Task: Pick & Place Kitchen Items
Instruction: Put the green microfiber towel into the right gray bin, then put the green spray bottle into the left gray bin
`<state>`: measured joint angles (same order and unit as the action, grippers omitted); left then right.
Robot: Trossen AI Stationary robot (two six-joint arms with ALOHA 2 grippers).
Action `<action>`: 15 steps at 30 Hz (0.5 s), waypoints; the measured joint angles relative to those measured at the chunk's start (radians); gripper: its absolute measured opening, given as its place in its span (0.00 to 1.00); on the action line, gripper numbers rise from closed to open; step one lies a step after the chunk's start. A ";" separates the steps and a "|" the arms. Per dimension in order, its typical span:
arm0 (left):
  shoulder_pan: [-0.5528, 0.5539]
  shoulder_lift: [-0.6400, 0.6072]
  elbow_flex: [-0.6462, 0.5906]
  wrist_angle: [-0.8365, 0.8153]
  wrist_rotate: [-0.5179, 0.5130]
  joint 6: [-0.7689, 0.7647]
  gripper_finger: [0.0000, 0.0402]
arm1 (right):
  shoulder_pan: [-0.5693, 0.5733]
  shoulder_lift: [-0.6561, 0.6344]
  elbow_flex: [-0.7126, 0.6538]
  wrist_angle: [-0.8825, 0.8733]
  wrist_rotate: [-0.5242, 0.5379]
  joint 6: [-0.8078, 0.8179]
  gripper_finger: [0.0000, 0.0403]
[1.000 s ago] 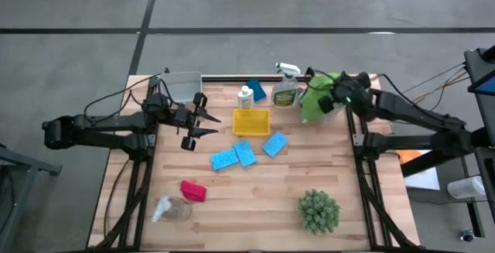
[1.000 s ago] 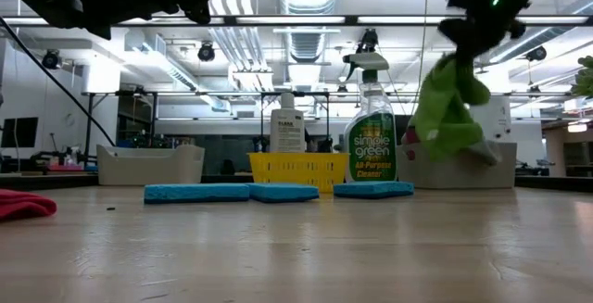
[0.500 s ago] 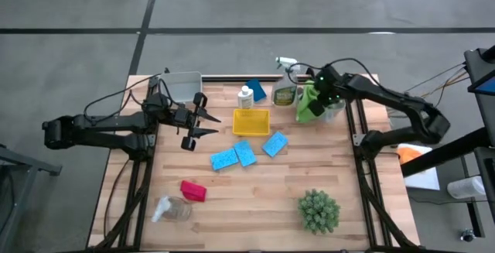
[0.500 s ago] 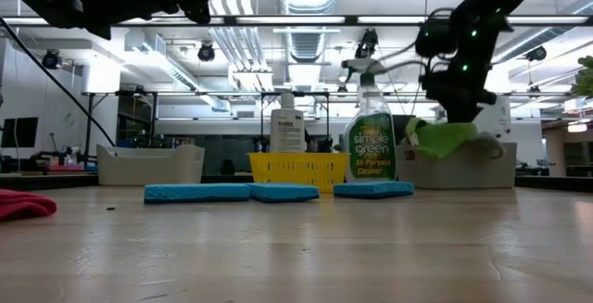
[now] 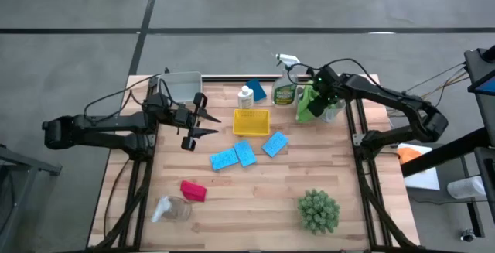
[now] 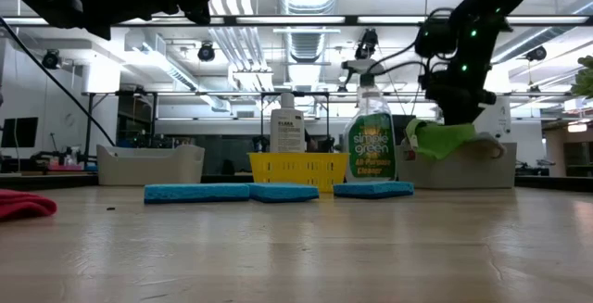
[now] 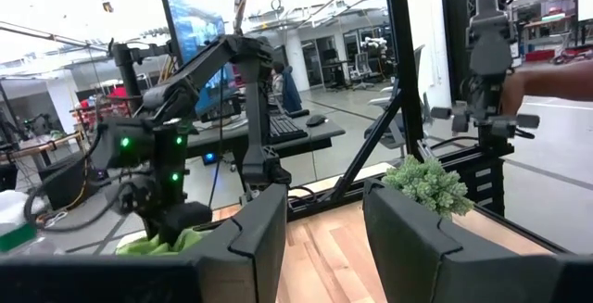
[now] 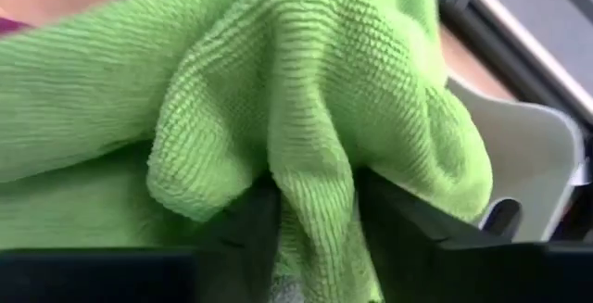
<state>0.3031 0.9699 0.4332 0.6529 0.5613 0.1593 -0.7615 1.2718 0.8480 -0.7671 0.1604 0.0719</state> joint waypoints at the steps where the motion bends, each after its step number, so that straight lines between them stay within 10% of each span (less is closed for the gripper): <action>1: 0.000 0.000 0.000 0.000 0.000 0.000 0.36 | 0.003 -0.020 0.000 -0.003 0.000 0.001 0.42; 15: 0.000 0.000 0.000 0.000 0.000 0.000 0.36 | 0.086 -0.365 -0.001 -0.006 -0.009 0.033 0.70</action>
<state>0.3031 0.9700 0.4332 0.6529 0.5613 0.1593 -0.6755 0.9064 0.8474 -0.7735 0.1513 0.1047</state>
